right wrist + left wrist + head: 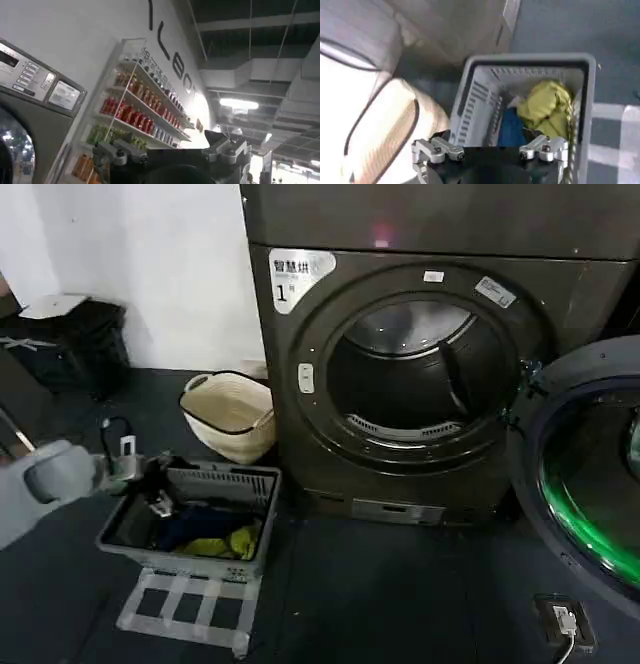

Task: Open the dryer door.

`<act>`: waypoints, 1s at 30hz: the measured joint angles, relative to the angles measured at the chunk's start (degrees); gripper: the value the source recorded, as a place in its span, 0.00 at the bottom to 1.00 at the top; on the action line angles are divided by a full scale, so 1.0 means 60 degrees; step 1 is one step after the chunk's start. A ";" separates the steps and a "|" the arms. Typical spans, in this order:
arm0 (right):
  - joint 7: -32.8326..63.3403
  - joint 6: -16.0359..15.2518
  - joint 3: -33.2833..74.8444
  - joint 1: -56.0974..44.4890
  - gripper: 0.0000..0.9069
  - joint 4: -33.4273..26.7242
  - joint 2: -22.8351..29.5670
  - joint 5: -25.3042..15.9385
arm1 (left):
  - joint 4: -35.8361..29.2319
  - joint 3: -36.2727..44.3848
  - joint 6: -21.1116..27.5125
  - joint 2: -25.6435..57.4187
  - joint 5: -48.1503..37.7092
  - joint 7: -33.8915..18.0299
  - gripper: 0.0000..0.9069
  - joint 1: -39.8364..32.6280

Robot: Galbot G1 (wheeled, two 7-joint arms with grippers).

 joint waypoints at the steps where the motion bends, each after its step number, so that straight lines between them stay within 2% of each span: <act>1: -0.0003 -0.0001 -0.0001 0.0003 1.00 0.0000 -0.0001 0.0000 | 0.0007 0.0060 0.0024 0.0051 0.0041 -0.0001 1.00 -0.0034; 15: -0.0020 0.0058 0.0042 0.0018 1.00 -0.0049 -0.0019 -0.0005 | 0.0468 0.0966 0.0242 0.0708 0.0597 0.0547 1.00 -0.0868; 19: -0.0028 0.0083 0.0045 0.0029 1.00 -0.0058 0.0006 -0.0014 | 0.0625 0.1024 0.0070 0.0819 0.0724 0.0824 1.00 -0.1032; 30: -0.0049 0.0109 0.0189 -0.0071 1.00 -0.0045 0.0003 -0.0013 | 0.0666 0.1055 0.0083 0.0678 0.0643 0.0606 1.00 -0.1124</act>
